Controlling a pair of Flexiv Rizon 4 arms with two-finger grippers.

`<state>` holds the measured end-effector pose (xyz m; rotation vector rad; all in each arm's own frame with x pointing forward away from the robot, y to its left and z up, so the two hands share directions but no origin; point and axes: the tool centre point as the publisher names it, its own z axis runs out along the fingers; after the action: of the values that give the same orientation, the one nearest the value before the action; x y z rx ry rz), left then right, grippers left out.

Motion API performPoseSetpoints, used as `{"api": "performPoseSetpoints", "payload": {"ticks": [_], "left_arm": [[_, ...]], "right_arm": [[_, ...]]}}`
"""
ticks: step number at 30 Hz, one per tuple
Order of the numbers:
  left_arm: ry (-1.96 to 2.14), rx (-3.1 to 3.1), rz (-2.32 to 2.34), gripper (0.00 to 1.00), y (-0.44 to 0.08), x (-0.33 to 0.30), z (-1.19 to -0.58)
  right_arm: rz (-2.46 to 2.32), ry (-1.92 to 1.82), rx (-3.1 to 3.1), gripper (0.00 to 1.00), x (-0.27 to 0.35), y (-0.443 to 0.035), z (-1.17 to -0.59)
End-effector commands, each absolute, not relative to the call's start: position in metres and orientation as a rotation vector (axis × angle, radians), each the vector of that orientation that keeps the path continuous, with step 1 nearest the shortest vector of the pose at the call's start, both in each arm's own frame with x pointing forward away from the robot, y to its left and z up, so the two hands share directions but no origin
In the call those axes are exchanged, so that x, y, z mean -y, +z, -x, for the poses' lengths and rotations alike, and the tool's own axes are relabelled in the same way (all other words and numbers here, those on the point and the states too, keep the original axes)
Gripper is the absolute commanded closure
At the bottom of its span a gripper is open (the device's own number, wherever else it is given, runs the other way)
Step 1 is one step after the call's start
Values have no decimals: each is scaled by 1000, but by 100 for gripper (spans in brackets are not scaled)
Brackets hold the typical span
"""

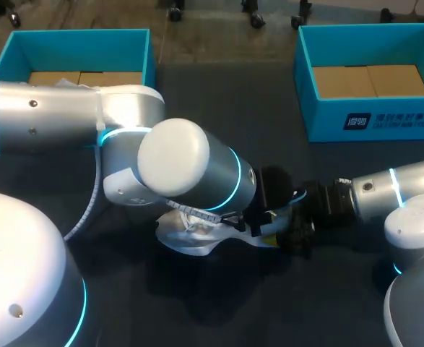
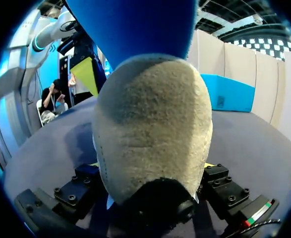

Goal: Take the shoe out of the shoebox, open the shoe tongue, remove and reinsert the insole, then place the shoe into the shoebox

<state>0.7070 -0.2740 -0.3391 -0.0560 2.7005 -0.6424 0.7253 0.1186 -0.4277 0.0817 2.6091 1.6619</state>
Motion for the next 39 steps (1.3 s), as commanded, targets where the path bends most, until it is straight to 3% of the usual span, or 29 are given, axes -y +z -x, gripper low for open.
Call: {"api": "performPoseSetpoints", "payload": {"ticks": [1,2,3,39], "left_arm": [[-639,-2698,65,80,-341,278,-709],[-639,-2698,66,94,-340,278,-710],[-639,-2698,68,100,-340,278,-711],[-835,-2907,-34,100,-214,275,-675]], "right_arm": [[-83,1656,-2612,100,-121,-431,-725],[-83,1656,-2612,100,-121,-431,-725],[-83,1656,-2612,100,-121,-431,-725],[-83,1656,-2612,100,-121,-431,-725]]}}
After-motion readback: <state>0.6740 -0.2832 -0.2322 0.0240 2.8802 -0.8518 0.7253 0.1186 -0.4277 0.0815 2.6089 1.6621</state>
